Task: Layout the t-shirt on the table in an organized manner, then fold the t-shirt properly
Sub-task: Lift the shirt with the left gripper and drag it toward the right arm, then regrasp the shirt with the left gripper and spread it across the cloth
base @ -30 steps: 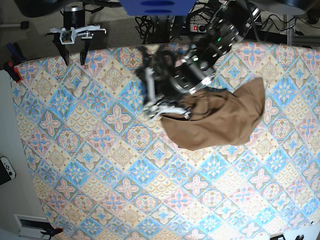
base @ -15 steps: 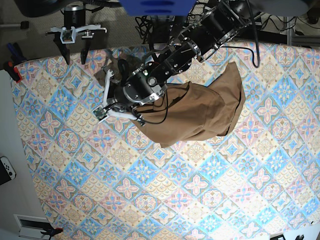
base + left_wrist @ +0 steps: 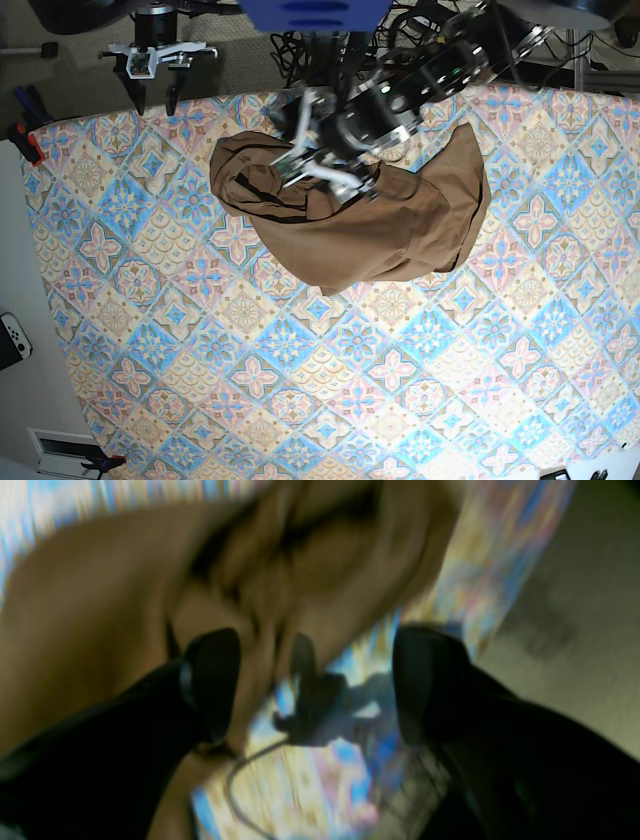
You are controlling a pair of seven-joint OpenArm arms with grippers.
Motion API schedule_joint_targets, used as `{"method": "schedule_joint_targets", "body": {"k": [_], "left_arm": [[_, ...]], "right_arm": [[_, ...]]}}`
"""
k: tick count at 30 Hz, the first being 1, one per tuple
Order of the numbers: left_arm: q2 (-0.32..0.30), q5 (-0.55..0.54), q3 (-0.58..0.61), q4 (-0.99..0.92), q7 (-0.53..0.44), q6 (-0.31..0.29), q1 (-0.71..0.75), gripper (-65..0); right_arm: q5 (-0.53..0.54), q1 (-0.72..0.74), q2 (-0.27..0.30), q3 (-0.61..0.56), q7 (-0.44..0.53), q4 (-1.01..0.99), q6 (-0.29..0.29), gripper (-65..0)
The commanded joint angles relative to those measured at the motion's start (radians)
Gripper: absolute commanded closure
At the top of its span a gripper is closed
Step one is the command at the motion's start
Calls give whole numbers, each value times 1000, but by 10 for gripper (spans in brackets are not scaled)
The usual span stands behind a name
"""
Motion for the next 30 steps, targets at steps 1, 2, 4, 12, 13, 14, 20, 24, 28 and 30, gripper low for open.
{"method": "schedule_joint_targets", "body": {"k": [1,2,4,12,13,14,20,24,28,30], "left_arm": [[-13,-1,-31,19,-57,1,33,-459],[-27,-1,-63,19,-99,1,73,-459],[-39,-1,-149,19,-191,1,160,-459],[-62,2,-413,18,-412,1,412,-459],[-60,2,-436,18,-423,1,429,-459],[-60,2,-457,16,-432,1,440,-459],[4,2,-585,10,-438,2,469,-459],[19,5,-609,2,-429,-5,434,-459],[18,5,-562,-50,-370,-5,358,-459],[23,5,-562,-65,-352,-5,329,-459]], "right_arm": [[7,-12,6,4,27,11,-6,-281],[7,-12,6,0,27,5,-6,-281],[7,-12,6,0,29,-3,-6,-281],[7,-12,11,-12,29,-28,-6,-281],[7,-15,12,-16,29,-28,-6,-281],[7,-17,12,-21,29,-28,-6,-281],[7,-17,12,-26,29,-29,60,-281],[7,-12,11,-26,30,-26,102,-281],[7,-11,9,-26,29,-26,102,-281],[7,-11,6,-27,29,-26,102,-281]]}}
